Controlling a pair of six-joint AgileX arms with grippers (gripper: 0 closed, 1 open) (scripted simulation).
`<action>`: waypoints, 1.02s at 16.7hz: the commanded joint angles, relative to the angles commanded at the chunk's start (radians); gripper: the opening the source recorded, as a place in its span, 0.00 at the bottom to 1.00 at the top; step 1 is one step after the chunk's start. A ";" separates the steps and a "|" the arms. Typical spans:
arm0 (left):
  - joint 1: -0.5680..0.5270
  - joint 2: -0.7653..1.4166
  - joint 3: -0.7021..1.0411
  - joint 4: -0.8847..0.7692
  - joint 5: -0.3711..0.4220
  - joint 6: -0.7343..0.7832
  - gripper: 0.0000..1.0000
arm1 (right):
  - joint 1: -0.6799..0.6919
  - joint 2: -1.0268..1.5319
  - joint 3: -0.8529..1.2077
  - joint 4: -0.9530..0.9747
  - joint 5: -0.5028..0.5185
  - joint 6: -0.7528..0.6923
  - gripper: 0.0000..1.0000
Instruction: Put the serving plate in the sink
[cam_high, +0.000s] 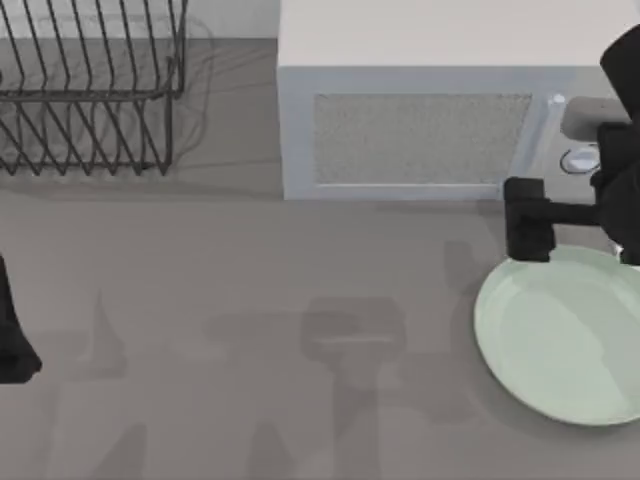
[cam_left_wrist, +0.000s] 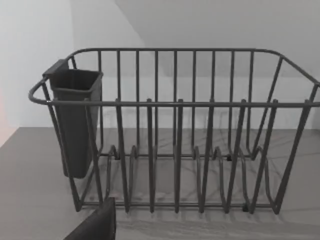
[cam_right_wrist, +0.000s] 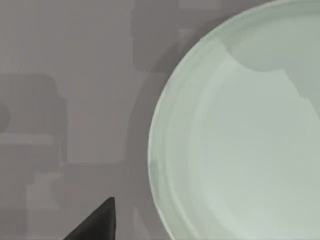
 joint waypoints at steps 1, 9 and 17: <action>0.000 0.000 0.000 0.000 0.000 0.000 1.00 | 0.022 0.086 0.060 -0.046 0.000 0.023 1.00; 0.000 0.000 0.000 0.000 0.000 0.000 1.00 | 0.114 0.430 0.311 -0.241 0.000 0.117 1.00; 0.000 0.000 0.000 0.000 0.000 0.000 1.00 | 0.110 0.460 0.258 -0.165 0.000 0.116 1.00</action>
